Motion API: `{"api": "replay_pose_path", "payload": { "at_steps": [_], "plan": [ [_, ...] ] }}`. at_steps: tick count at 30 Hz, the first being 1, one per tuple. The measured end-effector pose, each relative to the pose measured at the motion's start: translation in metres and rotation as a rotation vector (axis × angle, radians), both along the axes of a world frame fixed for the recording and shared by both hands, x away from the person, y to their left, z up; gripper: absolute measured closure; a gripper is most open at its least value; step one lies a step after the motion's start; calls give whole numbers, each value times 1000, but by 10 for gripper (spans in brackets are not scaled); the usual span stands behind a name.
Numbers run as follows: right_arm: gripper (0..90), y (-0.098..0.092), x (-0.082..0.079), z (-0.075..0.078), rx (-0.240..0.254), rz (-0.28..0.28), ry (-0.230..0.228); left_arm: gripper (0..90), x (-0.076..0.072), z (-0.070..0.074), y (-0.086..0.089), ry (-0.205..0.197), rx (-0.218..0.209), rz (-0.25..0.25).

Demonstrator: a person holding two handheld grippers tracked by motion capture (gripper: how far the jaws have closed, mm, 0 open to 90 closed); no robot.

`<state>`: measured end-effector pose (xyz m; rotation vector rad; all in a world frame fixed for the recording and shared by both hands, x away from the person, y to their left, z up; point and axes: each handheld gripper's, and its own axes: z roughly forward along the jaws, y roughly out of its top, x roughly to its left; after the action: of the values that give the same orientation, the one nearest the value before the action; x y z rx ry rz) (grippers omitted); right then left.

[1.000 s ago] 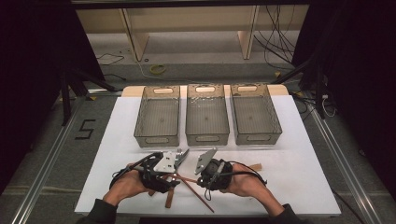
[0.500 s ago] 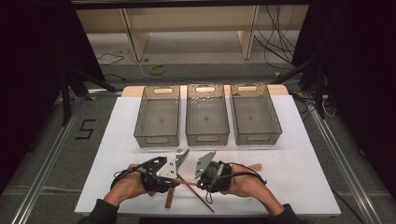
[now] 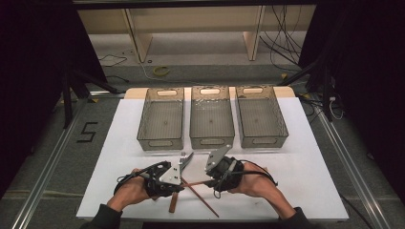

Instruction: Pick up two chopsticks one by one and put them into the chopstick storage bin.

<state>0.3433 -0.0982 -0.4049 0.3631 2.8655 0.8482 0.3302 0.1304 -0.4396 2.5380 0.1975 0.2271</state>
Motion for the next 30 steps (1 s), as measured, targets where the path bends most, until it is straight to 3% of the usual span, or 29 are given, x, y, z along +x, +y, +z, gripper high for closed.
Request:
{"api": "replay_pose_path", "payload": {
  "at_steps": [1,2,6,8,9,10,12,16,30],
  "plan": [
    [607,0,0,0,0,0,0,823,1,0,2,2,-5,24],
    [570,-6,3,6,43,-45,3,824,3,1,3,5,-15,46],
    [487,-15,4,12,114,-116,-5,824,11,4,12,16,-55,144],
    [473,-16,4,13,130,-135,-12,824,14,5,15,24,-70,192],
    [455,-18,3,16,171,-164,-5,824,15,6,17,26,-83,217],
    [455,-18,3,16,171,-164,-5,824,16,6,18,23,-88,236],
    [416,-22,3,18,222,-204,6,824,18,7,21,29,-105,266],
    [383,-25,2,13,275,-239,22,824,24,9,29,35,-139,329],
    [307,-23,-1,-15,248,-294,49,825,48,26,59,26,-231,524]
  ]
}}
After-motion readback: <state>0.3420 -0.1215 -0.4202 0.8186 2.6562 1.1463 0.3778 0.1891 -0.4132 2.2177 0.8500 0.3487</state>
